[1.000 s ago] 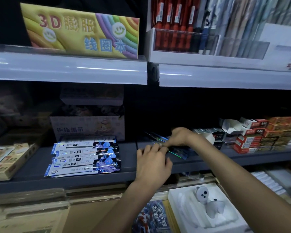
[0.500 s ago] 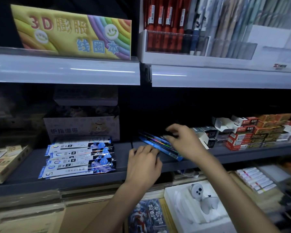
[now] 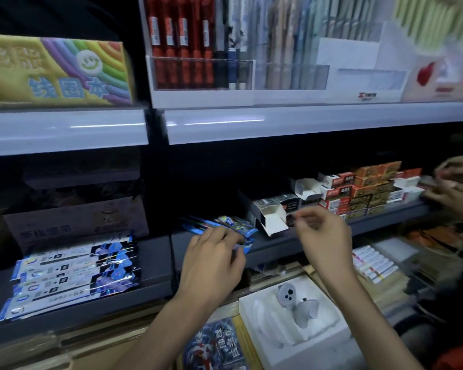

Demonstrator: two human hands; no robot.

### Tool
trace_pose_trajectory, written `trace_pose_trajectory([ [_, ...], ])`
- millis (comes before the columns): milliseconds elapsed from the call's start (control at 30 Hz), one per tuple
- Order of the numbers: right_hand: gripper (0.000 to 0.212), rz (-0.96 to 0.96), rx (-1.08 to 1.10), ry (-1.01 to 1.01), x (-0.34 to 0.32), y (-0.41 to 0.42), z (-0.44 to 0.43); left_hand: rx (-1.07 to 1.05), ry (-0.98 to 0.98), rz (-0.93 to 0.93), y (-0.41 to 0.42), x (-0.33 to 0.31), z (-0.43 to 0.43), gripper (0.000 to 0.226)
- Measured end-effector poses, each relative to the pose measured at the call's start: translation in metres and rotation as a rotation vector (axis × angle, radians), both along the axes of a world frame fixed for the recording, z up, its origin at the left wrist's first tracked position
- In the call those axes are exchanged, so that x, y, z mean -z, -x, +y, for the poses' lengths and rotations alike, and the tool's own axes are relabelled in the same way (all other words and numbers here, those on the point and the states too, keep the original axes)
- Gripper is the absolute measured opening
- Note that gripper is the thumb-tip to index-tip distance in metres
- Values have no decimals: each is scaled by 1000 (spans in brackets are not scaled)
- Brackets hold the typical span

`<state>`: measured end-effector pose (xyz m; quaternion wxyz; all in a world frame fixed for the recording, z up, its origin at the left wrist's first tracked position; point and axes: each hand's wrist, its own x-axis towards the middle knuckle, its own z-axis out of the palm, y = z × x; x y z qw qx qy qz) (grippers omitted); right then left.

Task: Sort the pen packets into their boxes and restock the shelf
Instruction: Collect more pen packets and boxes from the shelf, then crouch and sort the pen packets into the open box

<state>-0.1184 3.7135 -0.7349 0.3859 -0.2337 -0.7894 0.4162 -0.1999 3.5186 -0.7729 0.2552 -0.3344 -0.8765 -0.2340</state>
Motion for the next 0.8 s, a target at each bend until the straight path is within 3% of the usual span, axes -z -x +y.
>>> trace_pose_trajectory([
  [167, 24, 2, 99, -76, -6, 6, 52, 99, -2, 69, -9, -22, 51, 25],
  [333, 60, -154, 8, -293, 5, 28, 74, 92, -19, 116, -4, -28, 91, 19],
  [500, 30, -195, 73, -393, 12, 42, 77, 62, -23, 128, 1, -28, 95, 15],
  [667, 13, 83, 155, -18, 14, 18, 60, 99, -107, 45, -8, -29, 86, 15],
  [800, 27, 346, 230, 306, 17, -11, 58, 160, -222, -204, -22, -30, 86, 13],
])
